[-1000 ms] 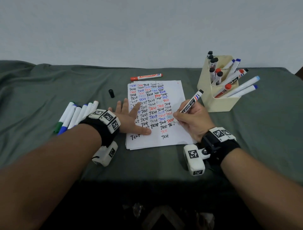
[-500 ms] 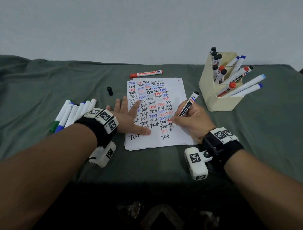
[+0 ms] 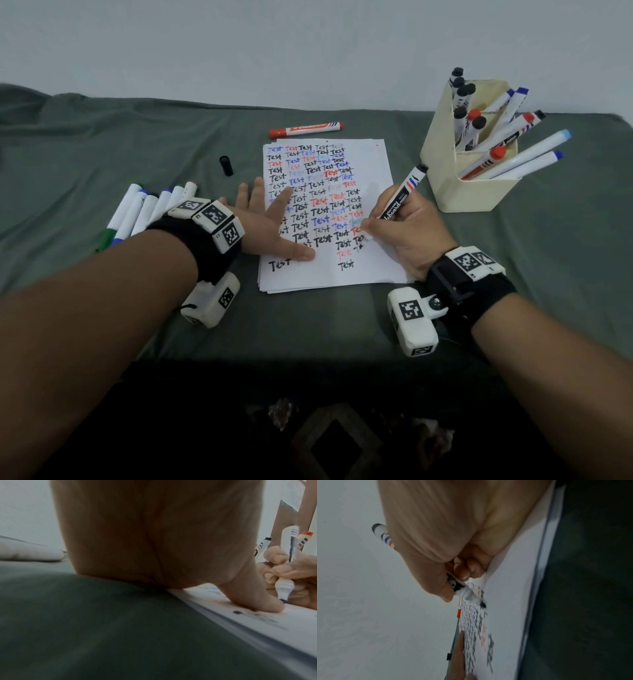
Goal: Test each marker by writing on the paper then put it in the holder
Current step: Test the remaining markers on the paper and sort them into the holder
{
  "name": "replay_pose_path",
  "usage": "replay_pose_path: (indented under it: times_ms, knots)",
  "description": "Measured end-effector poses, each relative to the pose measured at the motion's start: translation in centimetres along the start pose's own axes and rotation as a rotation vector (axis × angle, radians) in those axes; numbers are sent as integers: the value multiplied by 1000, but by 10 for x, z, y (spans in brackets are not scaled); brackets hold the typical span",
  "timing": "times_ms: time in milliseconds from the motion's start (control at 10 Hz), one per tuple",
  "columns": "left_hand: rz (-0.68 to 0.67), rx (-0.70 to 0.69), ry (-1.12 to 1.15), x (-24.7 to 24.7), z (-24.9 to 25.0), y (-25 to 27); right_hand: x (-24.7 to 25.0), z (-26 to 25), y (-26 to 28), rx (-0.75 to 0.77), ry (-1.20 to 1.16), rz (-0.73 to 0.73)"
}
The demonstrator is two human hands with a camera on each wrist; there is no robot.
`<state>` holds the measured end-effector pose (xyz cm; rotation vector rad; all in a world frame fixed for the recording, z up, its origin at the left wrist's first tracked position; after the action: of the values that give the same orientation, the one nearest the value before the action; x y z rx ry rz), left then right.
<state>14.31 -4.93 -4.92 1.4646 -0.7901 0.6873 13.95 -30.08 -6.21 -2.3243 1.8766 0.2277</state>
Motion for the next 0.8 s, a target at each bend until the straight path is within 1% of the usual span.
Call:
replay_pose_path:
  times_ms: [200, 400, 600, 700, 800]
  knots:
    - [-7, 1, 6, 0, 0, 1, 2, 1, 0, 0, 7, -9]
    - [-9, -3, 5, 2, 1, 3, 4, -1, 0, 56, 12, 20]
    - [-10, -3, 5, 2, 1, 3, 4, 2, -2, 36, -4, 8]
    - [-13, -2, 6, 2, 1, 4, 4, 1, -2, 48, -17, 17]
    - [-12, 1, 7, 2, 0, 3, 6, 1, -2, 78, -34, 57]
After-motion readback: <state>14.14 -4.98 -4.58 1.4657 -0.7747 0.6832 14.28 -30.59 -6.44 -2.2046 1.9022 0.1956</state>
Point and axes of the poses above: each hand's wrist, its own y-axis away from the middle knuckle, its own x-axis out of the back of the hand, z = x × y, the point moved 2 cm from there along -y, towards the middle knuckle, and after that the axes turned 6 degrees about -y, right-handed, at the moved point
